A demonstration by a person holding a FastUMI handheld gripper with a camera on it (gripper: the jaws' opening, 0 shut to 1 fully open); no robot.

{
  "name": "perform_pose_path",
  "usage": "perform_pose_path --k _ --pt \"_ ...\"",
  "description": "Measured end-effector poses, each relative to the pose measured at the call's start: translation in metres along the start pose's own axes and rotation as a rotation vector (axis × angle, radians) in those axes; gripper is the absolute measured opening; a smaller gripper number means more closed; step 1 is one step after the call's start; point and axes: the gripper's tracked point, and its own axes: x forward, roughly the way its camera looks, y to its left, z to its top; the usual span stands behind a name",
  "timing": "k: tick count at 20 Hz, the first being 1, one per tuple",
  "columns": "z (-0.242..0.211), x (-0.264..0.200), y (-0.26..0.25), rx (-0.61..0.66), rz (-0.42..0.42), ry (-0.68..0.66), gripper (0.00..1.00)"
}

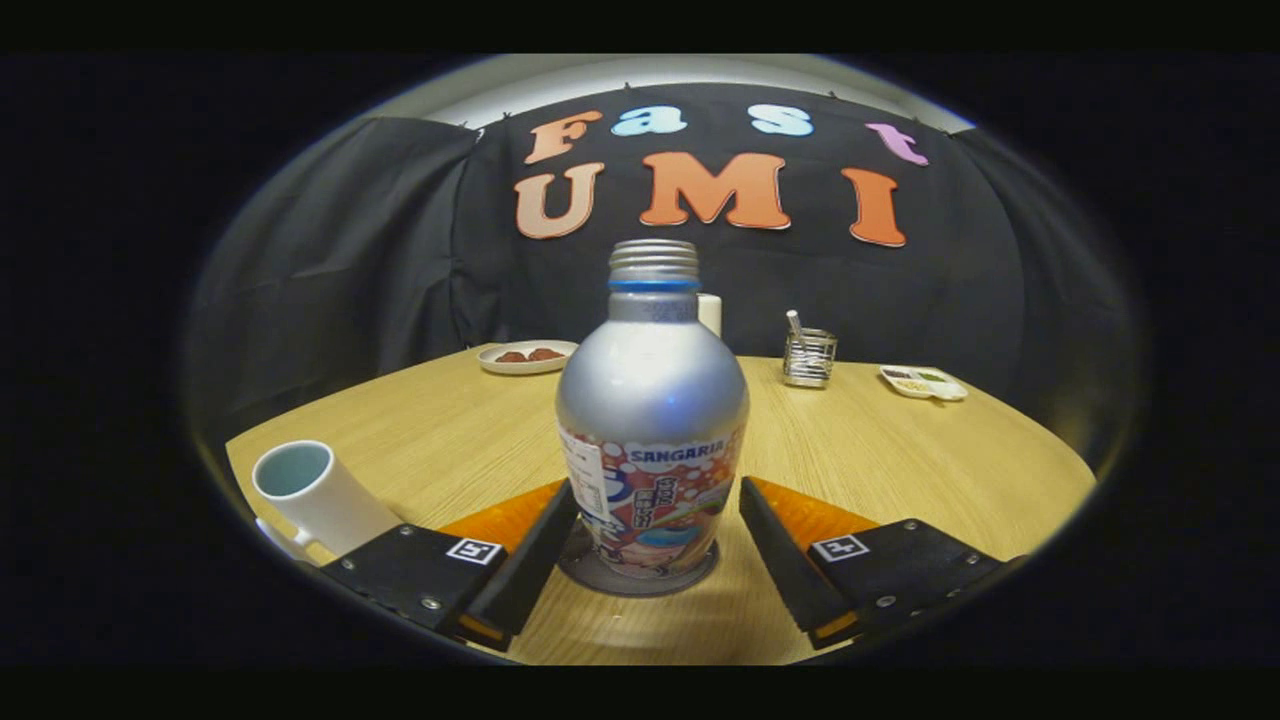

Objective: Take the bottle from table, then pour the juice into the cup, finally place the bottle on the coaster

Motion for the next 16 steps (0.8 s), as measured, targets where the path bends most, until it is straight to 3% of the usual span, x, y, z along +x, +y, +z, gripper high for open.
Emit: perform_pose_path --k 12,16 --pt "0.024 -0.062 -0.006 0.022 0.012 -0.04 0.98" --pt "0.04 -0.099 -0.033 -0.005 -0.05 -0.072 0.97"
